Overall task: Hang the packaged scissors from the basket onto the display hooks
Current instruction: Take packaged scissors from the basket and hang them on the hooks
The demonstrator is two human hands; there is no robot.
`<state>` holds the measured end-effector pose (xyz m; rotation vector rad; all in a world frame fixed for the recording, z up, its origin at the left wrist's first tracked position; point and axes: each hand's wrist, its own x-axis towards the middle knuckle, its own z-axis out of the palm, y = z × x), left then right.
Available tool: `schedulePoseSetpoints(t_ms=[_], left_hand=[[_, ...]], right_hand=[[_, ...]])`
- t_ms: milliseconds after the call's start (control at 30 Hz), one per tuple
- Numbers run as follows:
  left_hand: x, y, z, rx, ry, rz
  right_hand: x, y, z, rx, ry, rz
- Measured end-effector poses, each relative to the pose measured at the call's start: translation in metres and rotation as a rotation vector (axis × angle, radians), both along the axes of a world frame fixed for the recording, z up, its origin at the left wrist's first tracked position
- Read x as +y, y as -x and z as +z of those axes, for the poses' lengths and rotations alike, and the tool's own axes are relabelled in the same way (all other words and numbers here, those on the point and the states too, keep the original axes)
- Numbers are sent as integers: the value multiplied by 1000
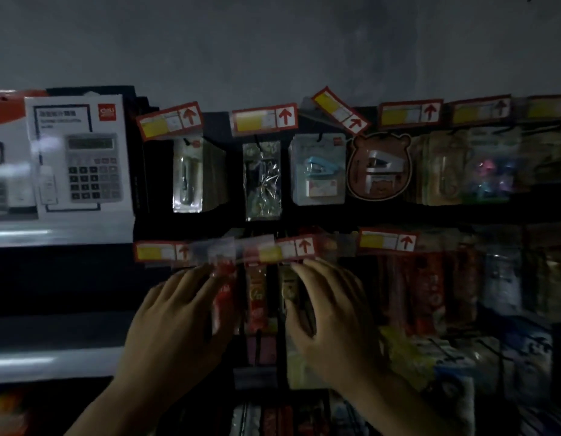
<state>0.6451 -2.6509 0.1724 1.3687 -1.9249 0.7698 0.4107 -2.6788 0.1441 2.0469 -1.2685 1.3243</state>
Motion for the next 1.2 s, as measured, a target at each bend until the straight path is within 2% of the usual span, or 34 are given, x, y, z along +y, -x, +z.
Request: schedulePoseSetpoints(t_ms=[100,267,400,533,767,967,1100,1200], left_hand=[[36,4,-43,42,-50,74],[111,-2,-122,151,-266,258],[190,-18,-177,278,-383,434],[285,-29,-224,437,-401,662],[445,-56,-310,704,-374,1109],[579,-55,-379,942,-399,1468],[642,-45,-408,1121,-384,1659],[670,-48,-428,1222,-394,1720]], right_hand=[[17,10,-39,3,-72,66],[59,6,-103,63,-250,235],[102,-20,-162,89,-491,452],[154,-62,-223,118,-808,657],[244,-153,-306,273,-1150,906],[334,-232,-366,482,-1271,1021],[380,-276,-397,629,-1220,1139],[397,-309,-419,739,-1170,1196]])
